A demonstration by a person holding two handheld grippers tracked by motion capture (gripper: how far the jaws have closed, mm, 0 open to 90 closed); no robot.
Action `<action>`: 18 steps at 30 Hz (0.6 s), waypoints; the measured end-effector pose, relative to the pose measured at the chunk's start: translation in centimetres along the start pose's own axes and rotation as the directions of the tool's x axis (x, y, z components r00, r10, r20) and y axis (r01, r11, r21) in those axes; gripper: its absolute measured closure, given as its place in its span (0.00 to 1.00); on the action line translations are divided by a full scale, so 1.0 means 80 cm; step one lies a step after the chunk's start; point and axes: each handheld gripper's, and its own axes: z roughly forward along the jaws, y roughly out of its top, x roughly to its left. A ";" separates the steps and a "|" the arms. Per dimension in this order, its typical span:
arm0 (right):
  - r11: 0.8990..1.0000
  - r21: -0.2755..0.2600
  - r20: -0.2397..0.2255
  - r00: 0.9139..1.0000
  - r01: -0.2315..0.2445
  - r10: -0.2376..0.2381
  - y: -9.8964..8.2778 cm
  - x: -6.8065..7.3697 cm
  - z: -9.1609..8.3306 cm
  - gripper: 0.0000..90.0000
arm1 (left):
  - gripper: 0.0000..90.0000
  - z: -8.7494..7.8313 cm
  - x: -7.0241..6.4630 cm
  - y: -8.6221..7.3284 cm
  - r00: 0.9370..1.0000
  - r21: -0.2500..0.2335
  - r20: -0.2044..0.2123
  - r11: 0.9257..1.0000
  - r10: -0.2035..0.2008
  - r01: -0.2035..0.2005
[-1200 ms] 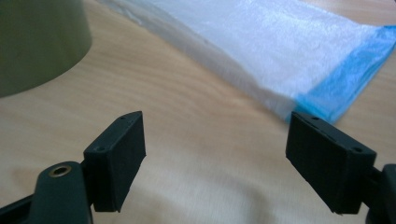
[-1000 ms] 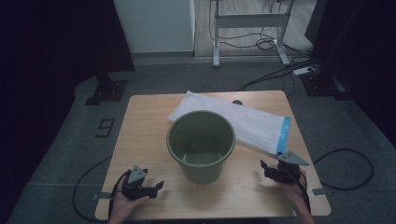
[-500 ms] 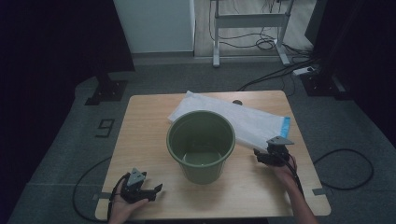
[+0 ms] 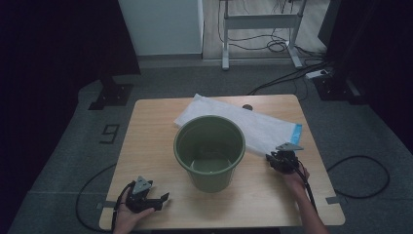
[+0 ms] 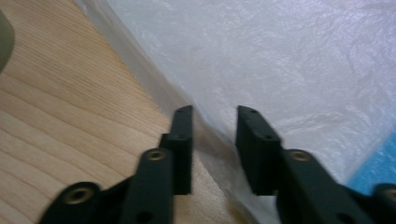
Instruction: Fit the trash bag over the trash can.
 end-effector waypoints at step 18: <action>0.998 -0.060 0.004 1.000 -0.003 0.003 -0.054 0.003 -0.100 0.98 | 0.18 -0.002 0.003 -0.003 1.000 0.005 -0.001 1.000 -0.015 0.015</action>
